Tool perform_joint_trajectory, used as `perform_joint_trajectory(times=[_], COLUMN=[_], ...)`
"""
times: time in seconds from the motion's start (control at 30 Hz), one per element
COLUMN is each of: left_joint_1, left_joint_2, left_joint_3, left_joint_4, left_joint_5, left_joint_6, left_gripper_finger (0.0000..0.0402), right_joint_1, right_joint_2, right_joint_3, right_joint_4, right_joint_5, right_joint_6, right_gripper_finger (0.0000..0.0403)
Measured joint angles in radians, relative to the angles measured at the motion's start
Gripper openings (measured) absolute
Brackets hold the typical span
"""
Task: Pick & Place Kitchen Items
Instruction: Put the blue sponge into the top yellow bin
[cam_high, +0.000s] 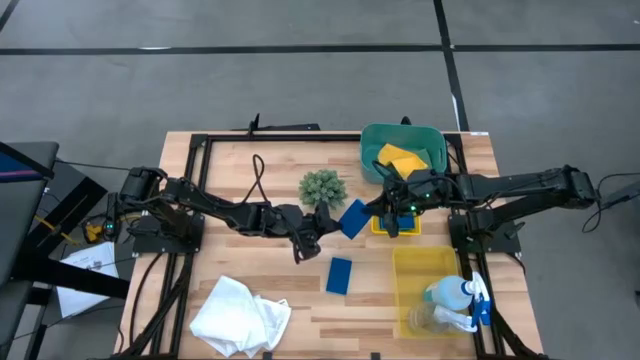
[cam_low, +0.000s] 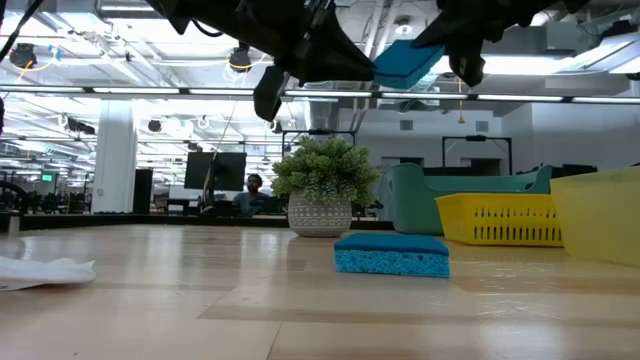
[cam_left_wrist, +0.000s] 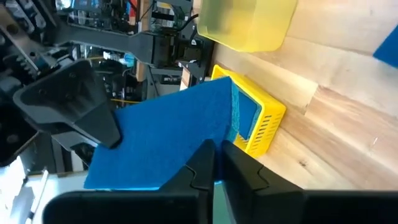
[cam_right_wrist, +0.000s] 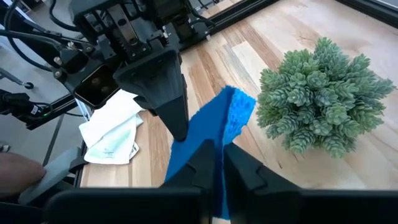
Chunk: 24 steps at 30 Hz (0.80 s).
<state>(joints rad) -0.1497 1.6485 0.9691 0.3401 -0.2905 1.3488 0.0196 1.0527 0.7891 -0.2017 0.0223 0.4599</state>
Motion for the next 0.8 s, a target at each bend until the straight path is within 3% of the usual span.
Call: perform_joint_trajectory(times=[0.17, 0.4, 0.7, 0.8], left_joint_1=[-0.003, -0.006, -0.005, 0.005], left_joint_2=[-0.006, -0.078, -0.283, -0.350], left_joint_3=[-0.001, -0.001, 0.000, -0.013], left_joint_4=[0.011, -0.078, -0.315, -0.317], left_joint_5=[-0.045, -0.198, -0.199, -0.197], left_joint_6=[-0.082, -0.231, -0.519, -0.621], left_gripper_finger=[0.0036, 0.0074, 0.0078, 0.0070], right_joint_1=[-0.001, -0.032, -0.035, -0.023], right_joint_2=[-0.001, -0.022, -0.037, -0.068], right_joint_3=[0.001, 0.001, -0.029, -0.029], right_joint_4=[-0.002, -0.052, -0.096, -0.135], right_joint_5=[0.005, 0.035, 0.124, 0.196], right_joint_6=[0.000, 0.014, 0.119, 0.162], right_gripper_finger=[0.0008, 0.0004, 0.0002, 0.0002])
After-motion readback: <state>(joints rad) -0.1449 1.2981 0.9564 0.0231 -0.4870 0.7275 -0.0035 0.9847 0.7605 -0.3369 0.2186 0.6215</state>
